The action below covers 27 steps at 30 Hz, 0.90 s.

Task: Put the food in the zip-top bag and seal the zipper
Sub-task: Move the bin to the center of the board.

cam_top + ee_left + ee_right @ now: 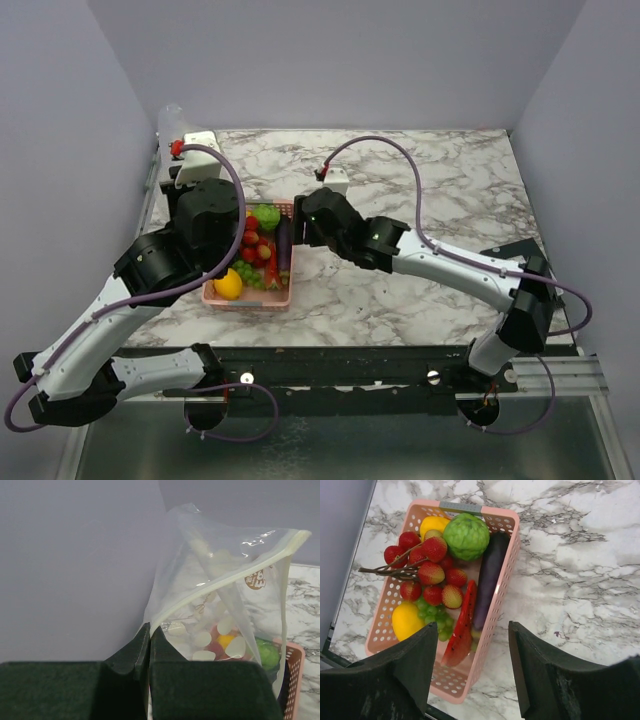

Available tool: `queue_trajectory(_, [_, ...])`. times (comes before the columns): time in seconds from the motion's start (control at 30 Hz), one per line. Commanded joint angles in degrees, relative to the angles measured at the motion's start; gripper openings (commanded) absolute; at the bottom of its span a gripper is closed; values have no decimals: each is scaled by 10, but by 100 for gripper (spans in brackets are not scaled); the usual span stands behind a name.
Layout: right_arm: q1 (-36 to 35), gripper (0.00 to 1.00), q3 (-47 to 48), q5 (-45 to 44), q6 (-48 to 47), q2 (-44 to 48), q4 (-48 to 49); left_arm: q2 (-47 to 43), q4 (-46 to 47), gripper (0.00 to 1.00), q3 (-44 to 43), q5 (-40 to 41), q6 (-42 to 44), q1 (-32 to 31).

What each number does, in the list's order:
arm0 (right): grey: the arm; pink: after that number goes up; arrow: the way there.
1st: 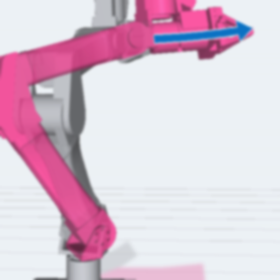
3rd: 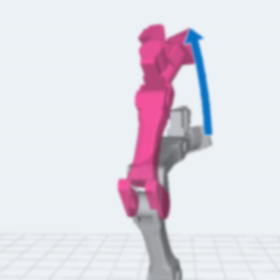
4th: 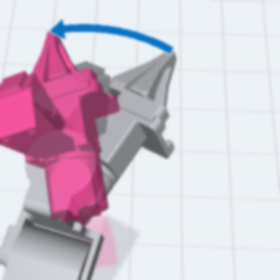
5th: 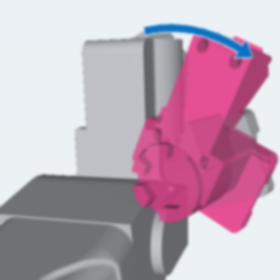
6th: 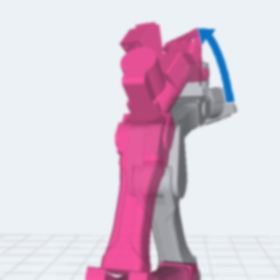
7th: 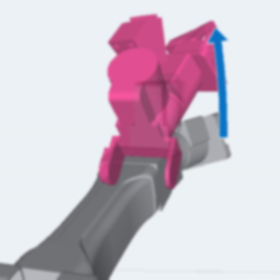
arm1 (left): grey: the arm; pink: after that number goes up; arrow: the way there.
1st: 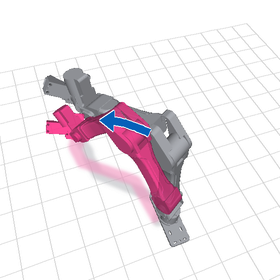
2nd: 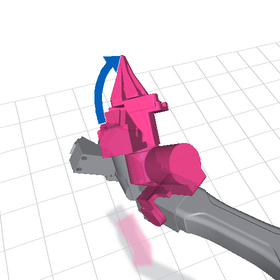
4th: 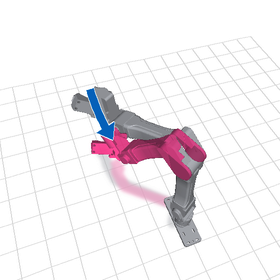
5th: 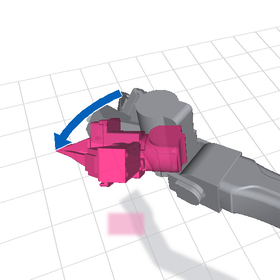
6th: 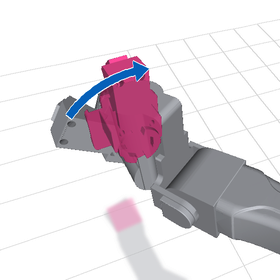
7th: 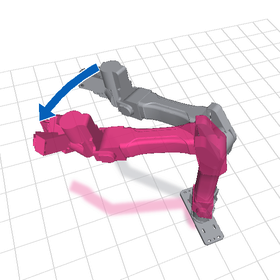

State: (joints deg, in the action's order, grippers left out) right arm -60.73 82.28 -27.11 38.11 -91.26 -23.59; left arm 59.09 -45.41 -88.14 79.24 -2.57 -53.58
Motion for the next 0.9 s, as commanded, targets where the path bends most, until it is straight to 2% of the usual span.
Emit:
queue_trajectory(0.0, [3, 64, 39, -10, 18, -64, -20, -21, -10, 0, 26, 37, -8, 3])
queue_trajectory(0.4, [5, 60, 84, 4, 57, -186, -37, -39, -46, 0, 48, 33, -39, 4])
queue_trajectory(0.87, [12, 51, 108, 20, 84, -259, -46, -47, -84, 0, 63, 5, -78, 3])
